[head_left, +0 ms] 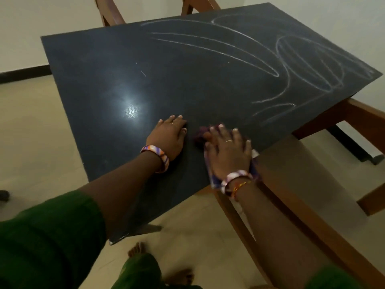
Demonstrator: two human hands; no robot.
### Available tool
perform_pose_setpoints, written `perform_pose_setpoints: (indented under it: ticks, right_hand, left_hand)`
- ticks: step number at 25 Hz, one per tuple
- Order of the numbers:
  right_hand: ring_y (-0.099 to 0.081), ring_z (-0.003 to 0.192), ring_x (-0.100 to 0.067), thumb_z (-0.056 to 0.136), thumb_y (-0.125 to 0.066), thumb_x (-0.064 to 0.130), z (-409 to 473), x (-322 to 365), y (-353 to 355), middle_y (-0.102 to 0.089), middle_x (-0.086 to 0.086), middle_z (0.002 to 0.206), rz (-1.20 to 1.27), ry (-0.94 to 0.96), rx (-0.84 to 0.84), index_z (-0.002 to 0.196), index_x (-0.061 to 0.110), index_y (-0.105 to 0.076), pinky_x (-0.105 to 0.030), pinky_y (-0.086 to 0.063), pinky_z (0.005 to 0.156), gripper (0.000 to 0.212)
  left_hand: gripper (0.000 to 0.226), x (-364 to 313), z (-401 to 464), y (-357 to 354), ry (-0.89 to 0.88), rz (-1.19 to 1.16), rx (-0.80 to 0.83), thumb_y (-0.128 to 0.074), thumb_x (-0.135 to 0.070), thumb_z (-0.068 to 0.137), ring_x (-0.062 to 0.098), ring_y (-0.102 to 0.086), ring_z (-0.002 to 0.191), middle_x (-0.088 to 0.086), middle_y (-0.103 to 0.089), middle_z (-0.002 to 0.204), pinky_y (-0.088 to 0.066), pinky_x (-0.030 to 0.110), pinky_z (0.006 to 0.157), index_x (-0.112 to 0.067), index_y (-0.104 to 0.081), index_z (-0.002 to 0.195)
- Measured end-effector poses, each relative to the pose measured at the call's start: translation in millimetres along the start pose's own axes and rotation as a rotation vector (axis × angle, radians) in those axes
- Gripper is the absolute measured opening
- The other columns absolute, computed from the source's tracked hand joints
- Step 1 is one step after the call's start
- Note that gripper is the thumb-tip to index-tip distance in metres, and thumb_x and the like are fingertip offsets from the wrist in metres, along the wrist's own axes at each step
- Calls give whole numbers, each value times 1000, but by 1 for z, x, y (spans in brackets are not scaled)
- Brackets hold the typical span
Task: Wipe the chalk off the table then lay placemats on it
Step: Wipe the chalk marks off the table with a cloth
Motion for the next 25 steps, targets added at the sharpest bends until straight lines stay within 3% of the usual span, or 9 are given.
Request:
perform_pose_setpoints:
  ticks: [5,7,12,14,16,18,20,22,25]
  right_hand:
    - [0,146,-25,99,-29,44,76,-119,19,-15,11,158,208,-462,-58,146,38,-27,-66,2,109,48]
    - [1,146,-26,98,-30,42,60,-92,17,-15,10,158,207,-420,-81,146,36,-28,-67,2,109,48]
    - [0,146,-25,98,-29,46,5,-12,-2,-10,12,158,51,44,8,147,41,-19,-61,3,110,50]
    - [-2,146,-23,99,-29,45,38,-49,6,-12,14,158,59,-14,16,146,42,-21,-62,1,110,48]
    - [-3,146,-22,98,-29,45,77,-110,17,-15,14,157,126,-210,-4,146,42,-25,-65,1,110,47]
    - [-3,146,-23,99,-29,44,104,-156,26,-17,12,157,187,-385,-23,146,39,-27,-66,2,110,47]
    - [-2,146,-25,99,-29,42,113,-160,31,-16,10,158,194,-426,-37,147,36,-28,-67,2,109,47]
    - [-3,146,-26,99,-29,41,98,-129,31,-15,10,158,149,-306,-41,146,37,-26,-65,-1,110,48]
    - [-2,146,-23,99,-30,43,57,-73,17,-11,14,158,78,71,35,146,40,-21,-60,0,113,48]
  left_hand:
    - [42,4,-3,0,41,-42,-68,-34,-20,100,18,-20,143,-2,-30,152,-8,33,117,-20,-38,141]
    - [42,2,-1,0,44,-23,-73,-34,-20,100,17,-19,143,-1,-29,153,-7,32,117,-20,-38,142]
    - [42,1,-3,0,62,-7,-68,-34,-19,100,18,-19,143,0,-29,153,-8,32,117,-18,-38,142]
    - [42,0,-3,0,62,-14,-75,-37,-17,99,19,-22,143,1,-32,151,-9,33,117,-17,-41,140]
    - [39,-1,-1,2,81,-46,-105,-42,-14,97,22,-29,140,3,-39,147,-14,36,116,-15,-49,135]
    - [32,-3,2,7,103,-58,-172,-48,-10,93,26,-43,131,6,-51,138,-27,38,111,-11,-60,123]
    - [25,-7,11,9,113,-36,-211,-51,-11,92,30,-51,120,9,-58,130,-39,40,101,-9,-66,111]
    - [22,-18,31,7,105,-40,-209,-53,-11,91,33,-49,121,13,-53,133,-39,42,100,-6,-64,109]
    - [30,-44,86,1,70,-28,-189,-51,-14,92,36,-33,135,19,-37,146,-26,44,112,-2,-57,119]
Point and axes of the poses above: each hand's wrist, its own z-axis towards the middle knuckle, its own y-axis out of the back of the hand, x = y × z, the point moved 6 cm from there along z, towards the middle knuckle
